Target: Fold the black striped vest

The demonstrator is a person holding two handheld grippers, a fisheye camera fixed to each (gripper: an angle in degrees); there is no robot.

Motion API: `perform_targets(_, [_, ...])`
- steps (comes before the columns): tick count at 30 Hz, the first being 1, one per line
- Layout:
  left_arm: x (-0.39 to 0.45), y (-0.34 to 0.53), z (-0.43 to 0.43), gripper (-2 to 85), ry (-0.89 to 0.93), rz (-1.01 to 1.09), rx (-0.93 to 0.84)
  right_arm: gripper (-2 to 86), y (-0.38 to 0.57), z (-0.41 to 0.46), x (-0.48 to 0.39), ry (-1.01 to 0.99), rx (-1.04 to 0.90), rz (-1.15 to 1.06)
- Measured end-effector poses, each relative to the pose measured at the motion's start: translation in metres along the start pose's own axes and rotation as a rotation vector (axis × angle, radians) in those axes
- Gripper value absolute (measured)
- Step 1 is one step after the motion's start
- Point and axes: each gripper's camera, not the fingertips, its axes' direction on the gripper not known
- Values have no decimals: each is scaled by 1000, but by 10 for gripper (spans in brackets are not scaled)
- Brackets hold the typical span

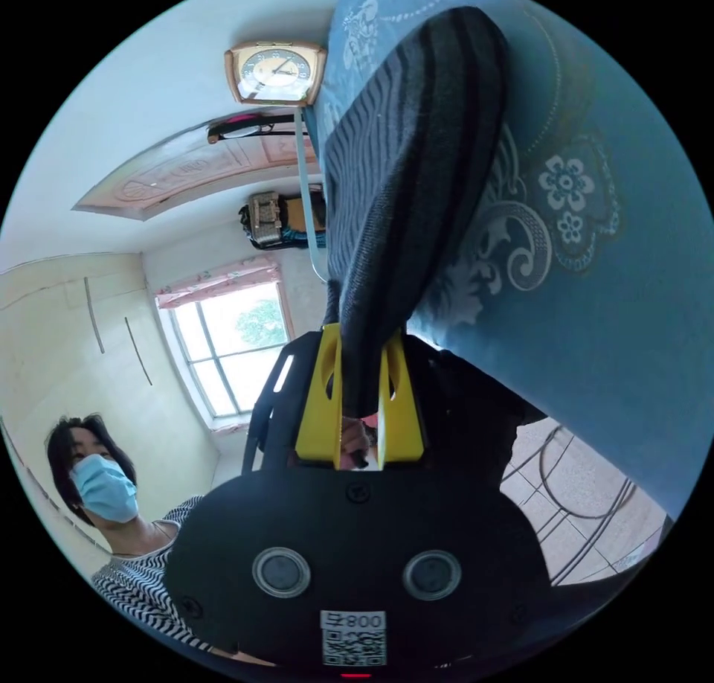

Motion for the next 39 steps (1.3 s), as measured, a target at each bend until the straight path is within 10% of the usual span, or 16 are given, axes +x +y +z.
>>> perform_targets(20, [-79, -96, -20, 218, 381, -308, 382, 68, -20, -7, -2, -83, 17, -102])
perform_targets(39, [-25, -101, 81, 81, 134, -251, 295, 67, 38, -28, 131, 38, -11, -103])
